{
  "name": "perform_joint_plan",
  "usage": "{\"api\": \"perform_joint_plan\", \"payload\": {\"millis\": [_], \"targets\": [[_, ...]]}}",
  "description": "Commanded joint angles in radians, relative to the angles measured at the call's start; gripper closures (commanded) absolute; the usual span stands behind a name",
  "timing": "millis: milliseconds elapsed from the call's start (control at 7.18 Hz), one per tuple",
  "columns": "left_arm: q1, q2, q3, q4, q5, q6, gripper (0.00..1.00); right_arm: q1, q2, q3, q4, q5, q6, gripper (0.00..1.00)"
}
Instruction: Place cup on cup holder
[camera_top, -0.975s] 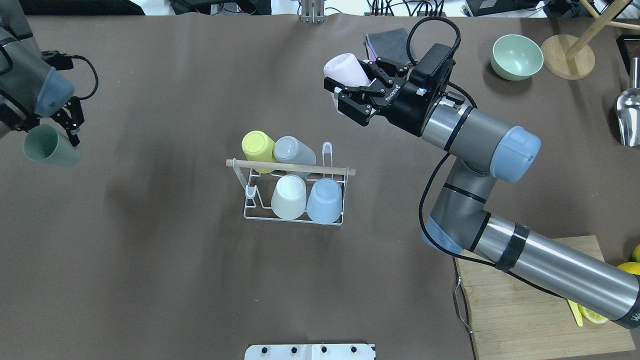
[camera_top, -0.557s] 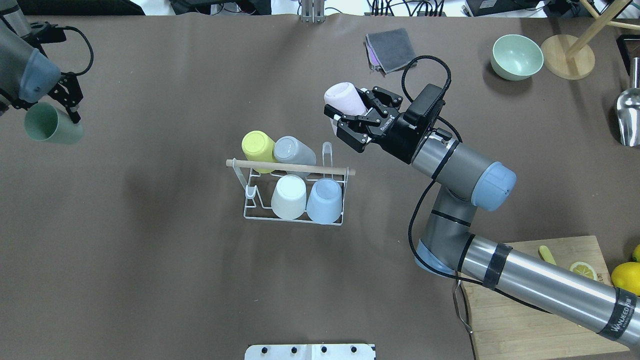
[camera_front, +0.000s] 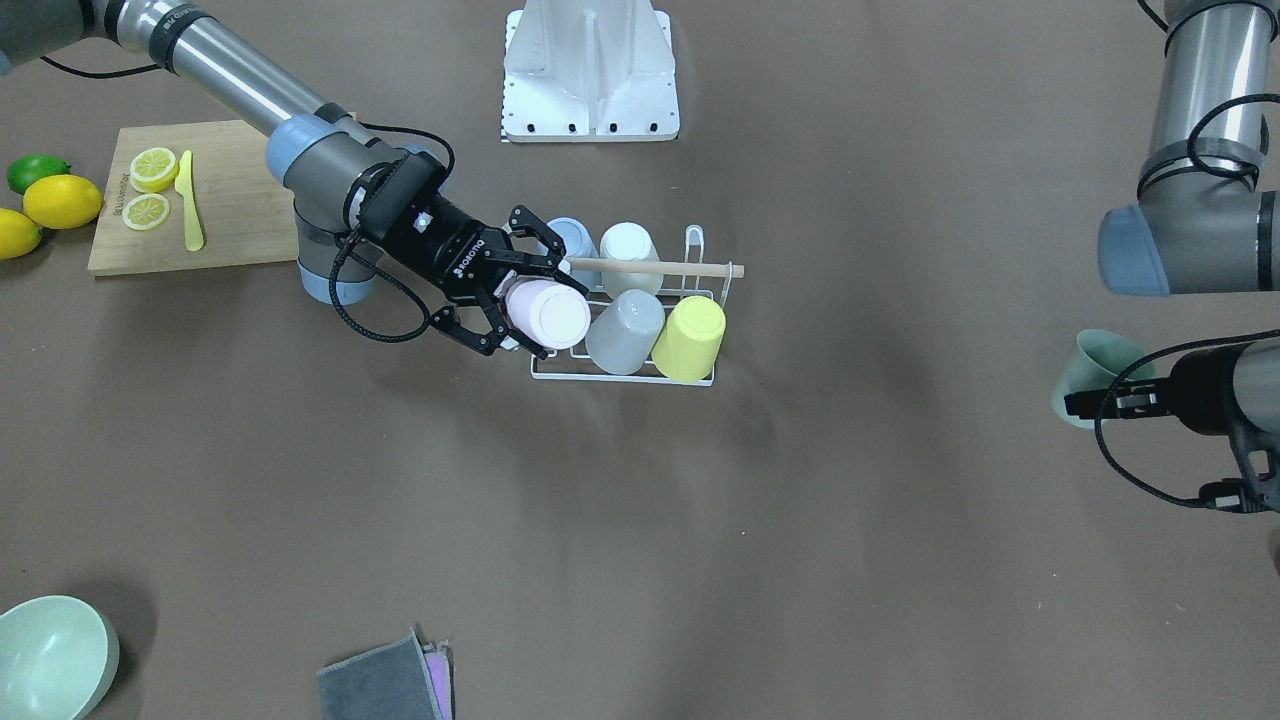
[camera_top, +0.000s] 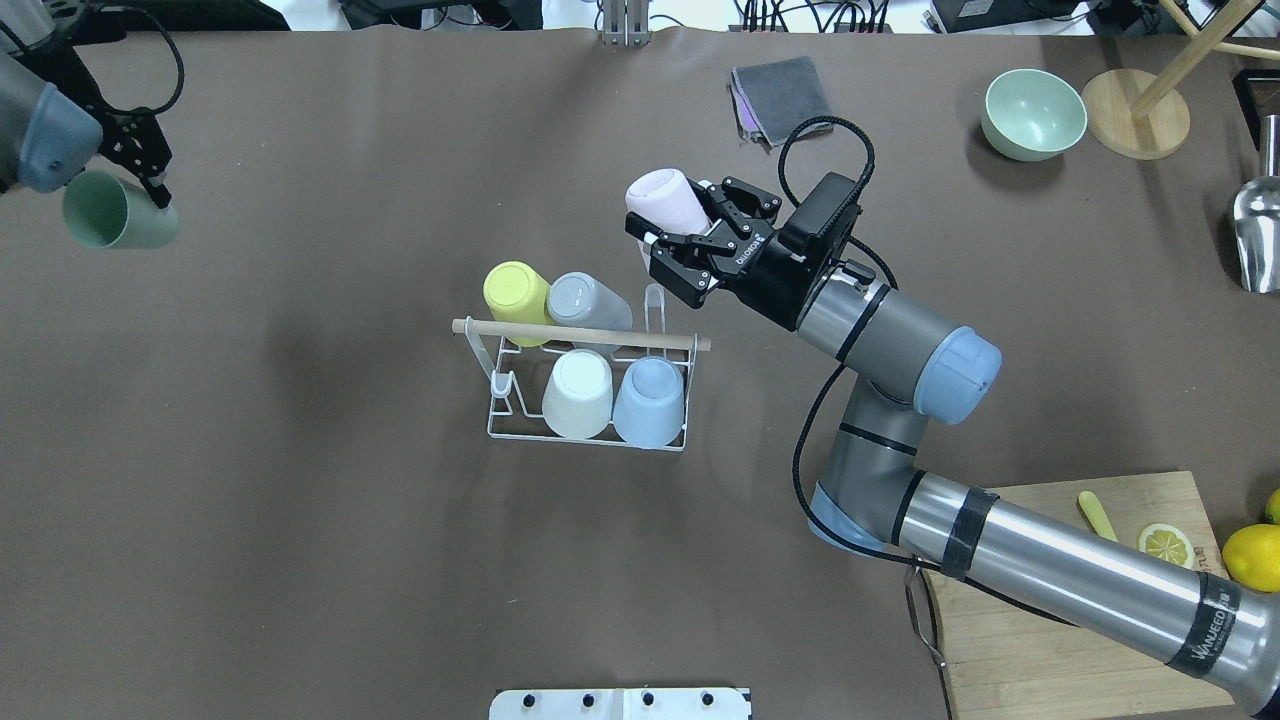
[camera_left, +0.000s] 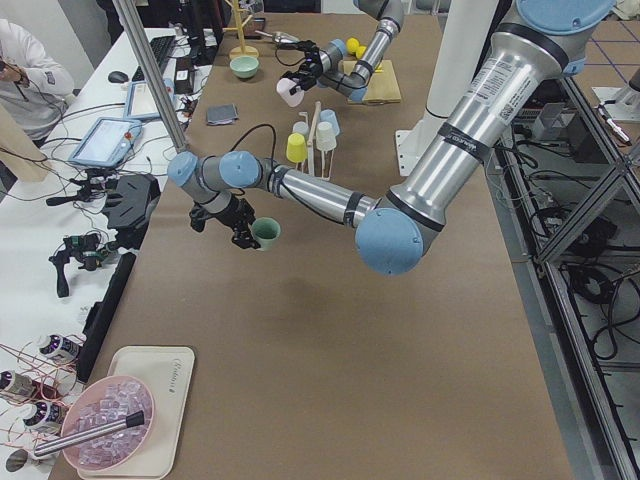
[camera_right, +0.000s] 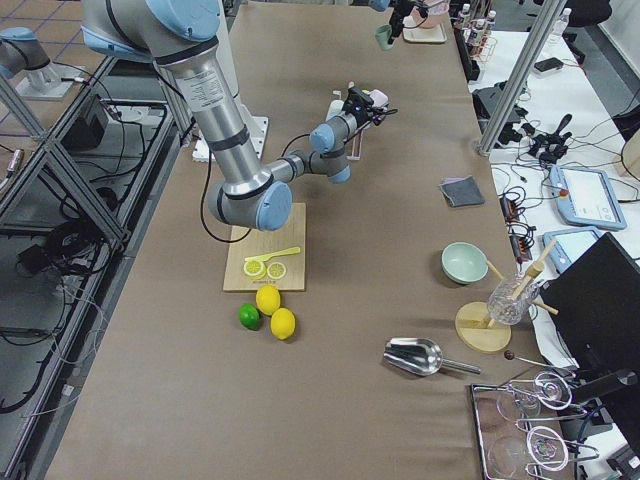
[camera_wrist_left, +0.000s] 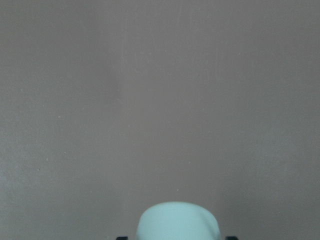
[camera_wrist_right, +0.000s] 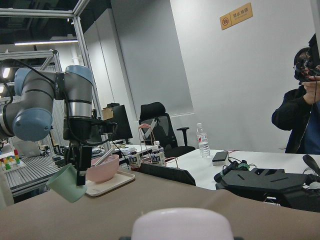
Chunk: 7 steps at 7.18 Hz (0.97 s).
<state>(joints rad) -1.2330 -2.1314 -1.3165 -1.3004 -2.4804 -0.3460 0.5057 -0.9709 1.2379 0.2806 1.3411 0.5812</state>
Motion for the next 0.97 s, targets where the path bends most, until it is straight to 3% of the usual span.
{"api": "perform_joint_plan", "payload": {"millis": [0,418,836], "targets": [[-0.016,0.01,0.0,-0.223,0.0,-0.189,1.0,-0.047,-0.011,-0.002,0.032,-0.017,-0.001,1.0],[-0.04,0.007,-0.001,-0.403,0.002,-0.361,1.0,-0.053,-0.009,-0.003,0.048,-0.02,-0.004,1.0],[-0.051,0.01,-0.001,-0.522,0.0,-0.386,1.0,-0.053,-0.012,-0.008,0.048,-0.02,-0.004,1.0]]}}
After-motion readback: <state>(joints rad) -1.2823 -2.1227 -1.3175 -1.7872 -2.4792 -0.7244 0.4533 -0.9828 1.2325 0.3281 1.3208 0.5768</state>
